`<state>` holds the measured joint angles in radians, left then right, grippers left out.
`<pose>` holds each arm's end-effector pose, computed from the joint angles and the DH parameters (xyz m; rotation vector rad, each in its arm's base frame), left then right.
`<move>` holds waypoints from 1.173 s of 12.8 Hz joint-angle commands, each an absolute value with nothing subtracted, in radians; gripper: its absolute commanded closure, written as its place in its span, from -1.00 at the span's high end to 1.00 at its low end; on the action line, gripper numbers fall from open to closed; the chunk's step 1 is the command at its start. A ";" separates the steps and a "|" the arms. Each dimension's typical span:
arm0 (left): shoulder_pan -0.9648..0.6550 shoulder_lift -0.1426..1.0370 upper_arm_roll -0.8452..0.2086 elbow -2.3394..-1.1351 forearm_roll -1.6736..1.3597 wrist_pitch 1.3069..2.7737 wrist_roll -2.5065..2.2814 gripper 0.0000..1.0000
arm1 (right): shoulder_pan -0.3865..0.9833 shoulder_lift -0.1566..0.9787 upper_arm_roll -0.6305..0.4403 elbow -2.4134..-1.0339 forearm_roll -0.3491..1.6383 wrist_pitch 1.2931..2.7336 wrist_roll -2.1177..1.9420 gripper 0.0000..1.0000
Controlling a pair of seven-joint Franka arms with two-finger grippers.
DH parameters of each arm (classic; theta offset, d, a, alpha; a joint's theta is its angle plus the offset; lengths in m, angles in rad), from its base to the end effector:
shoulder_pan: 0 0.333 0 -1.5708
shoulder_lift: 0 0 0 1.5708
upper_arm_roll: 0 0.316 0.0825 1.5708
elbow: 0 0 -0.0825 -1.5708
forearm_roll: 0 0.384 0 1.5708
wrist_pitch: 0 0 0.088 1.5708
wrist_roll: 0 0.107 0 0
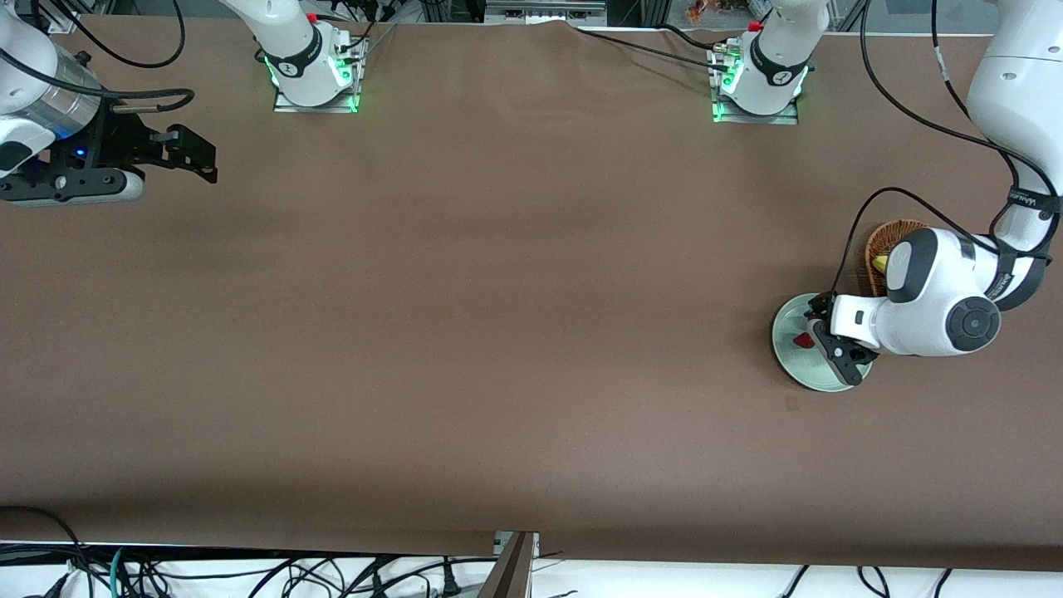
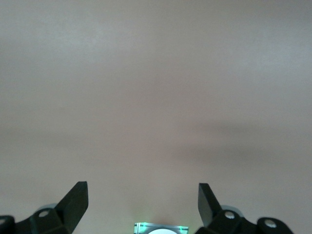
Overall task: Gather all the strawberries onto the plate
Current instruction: 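Lower the third strawberry onto the plate and open the left gripper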
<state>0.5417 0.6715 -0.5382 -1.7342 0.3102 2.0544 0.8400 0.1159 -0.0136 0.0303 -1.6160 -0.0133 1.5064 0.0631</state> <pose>0.6367 0.0452 0.2177 2.6235 -1.3658 -0.2743 0.5364 0.0776 0.6055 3.1118 0.1290 -0.1466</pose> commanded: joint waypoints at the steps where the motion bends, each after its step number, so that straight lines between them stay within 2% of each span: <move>1: 0.552 0.597 -0.567 -1.723 0.246 1.979 0.859 1.00 | 0.100 -0.008 0.048 -1.599 -0.035 1.514 0.049 0.99; 7: 0.538 0.448 -0.638 -1.675 0.198 1.824 0.571 1.00 | 0.101 0.026 0.048 -1.523 -0.052 1.508 0.051 0.99; 11: 0.519 0.433 -0.637 -1.461 0.218 1.629 0.335 1.00 | 0.103 0.035 0.049 -1.494 -0.068 1.509 0.055 0.99; 15: 0.514 0.431 -0.638 -1.318 0.293 1.498 0.272 1.00 | 0.087 0.041 0.043 -1.496 -0.058 1.502 0.054 0.99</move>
<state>0.5306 0.4198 -0.6417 -1.3962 0.2660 1.5647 0.2965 0.1078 0.0301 0.0326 -1.5203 -0.0530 1.5201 0.0631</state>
